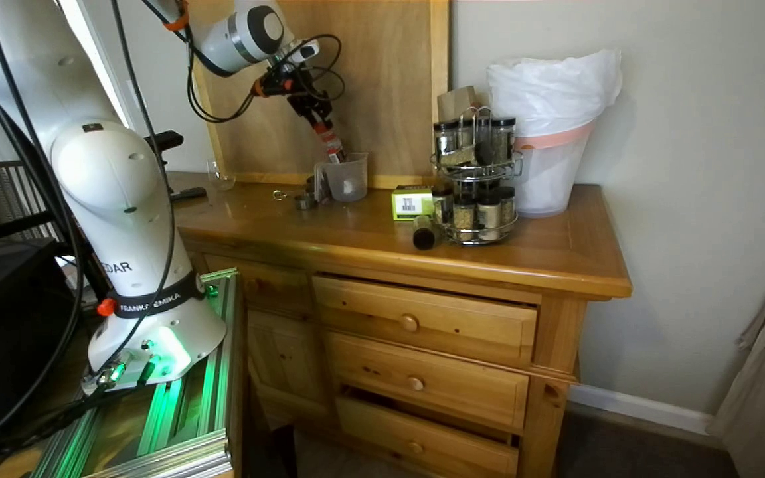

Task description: Remove the container from the plastic jar and put it on the table

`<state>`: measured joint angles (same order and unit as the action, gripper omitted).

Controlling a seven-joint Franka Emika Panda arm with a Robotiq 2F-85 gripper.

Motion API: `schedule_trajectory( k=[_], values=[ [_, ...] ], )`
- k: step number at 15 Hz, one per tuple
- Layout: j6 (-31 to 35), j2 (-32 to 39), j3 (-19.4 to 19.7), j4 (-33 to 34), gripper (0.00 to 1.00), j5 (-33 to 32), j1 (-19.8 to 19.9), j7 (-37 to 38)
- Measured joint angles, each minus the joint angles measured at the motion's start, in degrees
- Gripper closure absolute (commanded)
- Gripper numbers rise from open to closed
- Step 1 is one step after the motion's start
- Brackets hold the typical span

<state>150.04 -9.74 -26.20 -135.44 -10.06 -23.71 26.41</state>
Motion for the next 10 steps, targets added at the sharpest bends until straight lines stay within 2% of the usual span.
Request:
schedule_trajectory(
  k=[1,2,7,8,10],
  values=[
    [0.0,-1.4,0.0,-0.5,0.67,1.3,0.0,-0.9],
    [0.0,-2.6,0.0,-0.9,0.42,2.6,-0.1,-2.0],
    [0.0,-2.7,-0.4,-1.1,0.42,2.8,0.3,-2.3],
    [0.0,-2.7,-0.4,-1.1,0.67,2.8,0.3,-2.3],
    [0.0,-2.8,-0.4,-1.1,0.67,2.8,0.4,-2.3]
  ],
)
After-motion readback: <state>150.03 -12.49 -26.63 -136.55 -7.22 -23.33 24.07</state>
